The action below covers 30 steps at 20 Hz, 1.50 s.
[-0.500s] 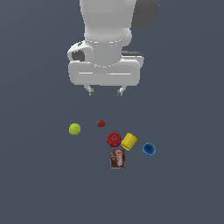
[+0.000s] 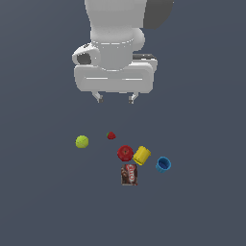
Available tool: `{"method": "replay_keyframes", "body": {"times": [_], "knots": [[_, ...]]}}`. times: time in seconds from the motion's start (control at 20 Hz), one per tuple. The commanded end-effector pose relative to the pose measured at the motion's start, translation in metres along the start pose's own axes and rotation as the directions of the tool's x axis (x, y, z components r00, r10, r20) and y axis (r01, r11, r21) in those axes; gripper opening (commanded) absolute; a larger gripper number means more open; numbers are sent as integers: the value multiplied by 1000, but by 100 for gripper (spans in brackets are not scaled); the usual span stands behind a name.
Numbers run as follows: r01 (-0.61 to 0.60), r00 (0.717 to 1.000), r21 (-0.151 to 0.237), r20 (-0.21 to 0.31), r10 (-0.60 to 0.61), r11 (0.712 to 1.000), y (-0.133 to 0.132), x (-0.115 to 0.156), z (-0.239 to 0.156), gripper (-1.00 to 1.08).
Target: Pick up a designated object from a clutter of objects.
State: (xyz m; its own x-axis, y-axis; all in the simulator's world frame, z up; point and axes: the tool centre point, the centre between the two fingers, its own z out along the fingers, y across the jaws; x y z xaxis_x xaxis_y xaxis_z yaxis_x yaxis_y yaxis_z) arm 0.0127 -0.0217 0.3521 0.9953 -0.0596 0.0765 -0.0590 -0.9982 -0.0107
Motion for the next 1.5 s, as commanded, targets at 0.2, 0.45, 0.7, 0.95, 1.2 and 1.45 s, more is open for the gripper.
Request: {"method": "replay_keyframes", "body": {"times": [0.2, 0.45, 0.7, 0.95, 1.2, 1.45], "knots": [[-5, 1000, 2, 0, 5, 1000, -1, 0, -1, 100], [5, 1000, 3, 1, -5, 1000, 2, 0, 3, 100], [37, 999, 4, 4, -37, 999, 10, 2, 13, 100], [89, 996, 6, 9, -89, 996, 22, 5, 30, 100], [159, 987, 10, 14, -160, 987, 39, 7, 54, 100], [242, 970, 14, 20, -243, 970, 61, 8, 82, 100]]}}
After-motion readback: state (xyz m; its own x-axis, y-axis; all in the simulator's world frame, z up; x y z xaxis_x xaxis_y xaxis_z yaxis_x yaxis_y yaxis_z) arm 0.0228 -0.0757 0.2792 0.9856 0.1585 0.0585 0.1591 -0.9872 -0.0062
